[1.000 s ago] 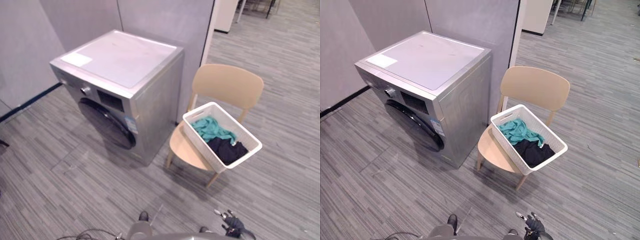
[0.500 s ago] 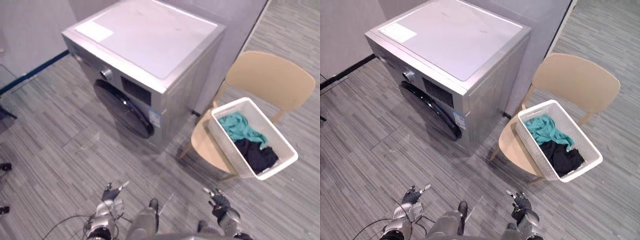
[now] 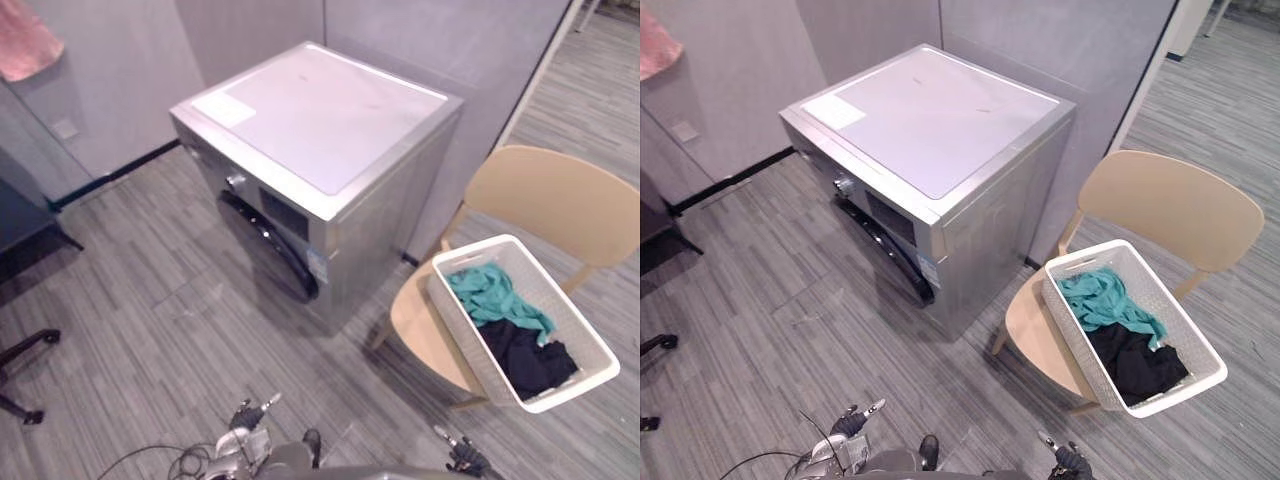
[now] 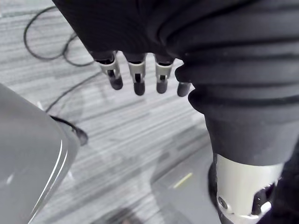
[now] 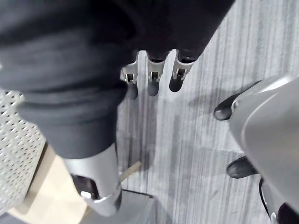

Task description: Pick up the laundry basket with both hands and put the clothes into the washing machine.

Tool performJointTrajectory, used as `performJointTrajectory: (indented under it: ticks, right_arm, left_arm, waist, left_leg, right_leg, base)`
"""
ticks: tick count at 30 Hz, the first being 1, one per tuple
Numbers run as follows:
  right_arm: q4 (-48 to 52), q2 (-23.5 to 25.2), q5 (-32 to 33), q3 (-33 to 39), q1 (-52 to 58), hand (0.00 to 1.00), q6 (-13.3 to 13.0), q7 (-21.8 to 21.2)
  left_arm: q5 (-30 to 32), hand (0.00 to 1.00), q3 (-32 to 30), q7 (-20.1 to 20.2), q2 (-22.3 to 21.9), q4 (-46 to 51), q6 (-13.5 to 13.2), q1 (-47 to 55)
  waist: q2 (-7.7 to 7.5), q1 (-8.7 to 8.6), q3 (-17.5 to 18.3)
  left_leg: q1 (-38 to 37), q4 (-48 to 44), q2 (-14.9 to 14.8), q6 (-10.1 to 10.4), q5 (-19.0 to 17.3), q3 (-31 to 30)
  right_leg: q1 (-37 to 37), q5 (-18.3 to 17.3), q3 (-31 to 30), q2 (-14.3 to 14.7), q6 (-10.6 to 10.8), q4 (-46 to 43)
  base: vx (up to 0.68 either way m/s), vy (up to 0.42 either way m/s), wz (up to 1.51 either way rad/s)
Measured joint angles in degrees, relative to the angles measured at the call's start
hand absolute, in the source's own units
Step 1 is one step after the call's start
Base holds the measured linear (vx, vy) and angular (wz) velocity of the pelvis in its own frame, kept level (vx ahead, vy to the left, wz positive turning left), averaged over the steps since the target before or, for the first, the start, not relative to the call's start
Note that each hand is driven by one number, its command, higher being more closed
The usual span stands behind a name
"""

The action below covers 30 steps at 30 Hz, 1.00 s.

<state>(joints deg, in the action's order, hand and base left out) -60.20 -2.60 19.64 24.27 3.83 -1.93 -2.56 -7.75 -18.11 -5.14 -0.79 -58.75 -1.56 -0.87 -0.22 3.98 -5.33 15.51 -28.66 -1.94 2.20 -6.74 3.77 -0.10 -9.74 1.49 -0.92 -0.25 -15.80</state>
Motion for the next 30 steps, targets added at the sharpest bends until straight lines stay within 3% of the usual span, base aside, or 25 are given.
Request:
performJointTrajectory:
  ticks: [4, 6, 8, 9, 10, 11, 12, 13, 14, 16, 17, 20, 22, 26, 30]
  right_arm:
    - [1.0, -0.5, 0.1, 0.5, -2.4, 0.0, -0.2, -0.2]
    - [0.2, -1.7, 0.1, 0.9, -3.4, 0.0, -0.2, 0.0]
    - [-2.2, -2.5, 0.6, 1.8, -2.7, 0.0, 0.0, 0.9]
    - [-2.3, -2.9, 0.9, 1.7, -2.2, 0.0, -0.1, 1.4]
    - [-2.3, -3.6, 1.2, 1.7, -1.9, 0.0, 0.0, 1.4]
    - [-2.4, -3.2, 1.3, 1.6, -2.8, 0.0, -0.1, 1.7]
    - [-2.3, -2.4, 1.3, 1.4, -3.2, 0.0, -0.1, 1.7]
    - [-2.5, -1.3, 1.3, 0.1, -3.9, 0.0, -0.1, 1.6]
    - [-2.4, -0.1, 1.3, -0.3, -6.0, 0.0, -0.1, 1.7]
    - [-1.5, 1.1, 1.9, -2.3, -8.1, 0.0, -0.1, 1.6]
    - [-0.4, 1.6, 2.3, -2.9, -8.7, 0.0, -0.3, 1.3]
    - [1.1, 0.9, 2.3, -2.9, -8.5, 0.0, -1.0, 1.3]
    - [1.0, -0.4, 2.3, -3.3, -8.0, 0.0, -1.1, 1.3]
    - [0.3, -0.8, 2.3, -4.8, -5.4, 0.0, -1.1, 1.0]
    - [-1.9, -1.4, 1.7, -4.6, -3.3, 0.0, -0.8, 1.1]
  left_arm:
    - [0.0, 0.0, -1.6, -0.2, 0.6, -0.4, 0.0, -0.1]
    - [-0.1, 0.0, -1.2, -0.3, 1.0, -1.9, 0.0, -0.9]
    - [-0.2, 0.0, 2.0, -1.4, 1.7, -2.6, -0.1, -1.5]
    - [-0.1, 0.0, 3.5, -1.5, 1.6, -2.6, 0.0, -1.4]
    - [-0.1, 0.0, 5.1, -1.4, 1.1, -2.6, 0.0, -1.2]
    - [-0.1, 0.0, 6.8, -1.4, 2.1, -2.7, 0.1, -1.7]
    - [0.1, 0.0, 7.5, -1.5, 2.8, -2.4, 0.0, -2.1]
    - [0.2, 0.0, 9.1, -1.5, 4.5, -2.3, 0.0, -3.0]
    - [0.7, 0.0, 9.7, -1.5, 5.9, -2.3, -0.1, -3.7]
    - [0.7, 0.0, 9.9, -1.8, 7.5, -2.2, -0.1, -4.1]
    - [0.7, 0.0, 9.8, -2.7, 8.8, -2.0, -0.3, -4.2]
    - [0.7, 0.0, 9.7, -3.7, 9.7, -1.8, -0.9, -4.9]
    - [0.7, 0.0, 9.7, -3.7, 8.8, -2.4, -0.9, -4.7]
    - [0.6, 0.0, 9.7, -3.2, 6.0, -3.0, -0.9, -4.6]
    - [0.5, 0.0, 10.3, -2.1, 4.8, -4.1, -0.9, -4.3]
  waist:
    - [-0.52, -0.05, 0.1]
    - [-0.1, -1.44, 0.0]
    - [0.28, -3.31, 0.1]
    - [1.11, -3.28, 0.1]
    - [2.6, -3.24, 0.6]
    - [1.43, -3.42, 0.4]
    - [0.03, -3.42, 0.2]
    - [-0.83, -3.23, 0.5]
    - [-0.73, -2.82, 0.5]
    - [-0.59, -2.63, 0.4]
    - [0.17, -2.6, 0.5]
    - [-0.82, -2.44, 1.1]
    - [-0.29, -2.45, 2.0]
    - [0.55, -2.77, 2.6]
    - [0.34, -3.24, 3.4]
  left_leg:
    - [4.0, -3.8, -7.3, -0.9, -2.1, 2.3]
    - [5.2, -1.0, -10.6, -0.8, -2.0, 0.2]
    - [4.3, 4.4, -13.8, 0.6, -1.1, -0.8]
    - [3.4, 5.8, -14.6, 1.3, -0.2, -0.8]
    - [2.5, 7.2, -15.1, 2.1, 1.1, -0.6]
    - [3.0, 5.5, -12.5, 8.5, -0.7, -0.3]
    - [3.7, 4.4, -10.7, 7.5, -1.4, 0.0]
    - [6.1, 1.4, -9.0, 6.8, -2.4, 0.3]
    - [7.3, 0.4, -8.6, 6.4, -2.7, 0.7]
    - [6.8, 1.7, -8.3, 6.1, -2.5, 1.3]
    - [6.5, 3.1, -8.2, 5.5, -2.1, 1.8]
    - [4.9, 6.8, -6.7, 4.5, -1.0, 2.8]
    - [3.9, 9.2, -6.2, 4.6, 0.0, 3.5]
    - [-2.6, 21.6, -7.6, 6.4, 6.2, 4.6]
    - [-6.5, 28.6, -9.2, 7.4, 10.0, 5.4]
  right_leg:
    - [-3.3, -4.7, 0.0, -4.9, 1.6, -0.4]
    - [-6.3, -6.1, -0.1, -7.6, 3.3, -2.5]
    - [-7.6, -8.0, 0.5, -11.2, 7.0, -5.1]
    - [-7.3, -8.7, 0.5, -12.1, 8.7, -5.3]
    - [-6.9, -8.9, 0.7, -12.5, 10.6, -5.0]
    - [-6.1, -8.7, 0.0, -15.7, 13.3, -4.0]
    - [-5.7, -7.0, -1.1, -17.3, 14.3, -2.5]
    - [-5.2, -2.6, -2.3, -18.7, 15.2, 0.7]
    - [-5.2, 2.7, -3.7, -18.9, 15.3, 3.2]
    - [-6.6, 7.5, -4.9, -18.9, 15.9, 4.5]
    - [-6.9, 7.7, -5.9, -17.9, 16.0, 6.9]
    - [-7.4, 9.4, -4.6, -14.9, 15.3, 13.9]
    - [-7.2, 9.7, -3.4, -15.1, 15.2, 14.9]
    - [-7.6, 10.5, -3.5, -12.5, 14.2, 14.9]
    - [-7.6, 10.6, -3.5, -10.7, 14.0, 14.9]
  base:
    - [-0.05, 0.093, -0.45]
    - [0.0, 0.275, 0.07]
    - [0.07, 0.538, 0.44]
    - [0.1, 0.535, 0.24]
    - [0.14, 0.669, 0.27]
    - [0.12, 0.547, 0.25]
    - [0.18, 0.75, 0.35]
    - [0.14, 0.544, 0.19]
    - [0.16, 0.631, 0.11]
    - [0.07, 0.34, -0.13]
    - [0.04, 0.299, -0.13]
    - [0.03, 0.162, -0.03]
    - [0.05, -0.01, -0.11]
    - [0.01, -0.11, -0.18]
    - [-0.03, -0.095, -0.16]
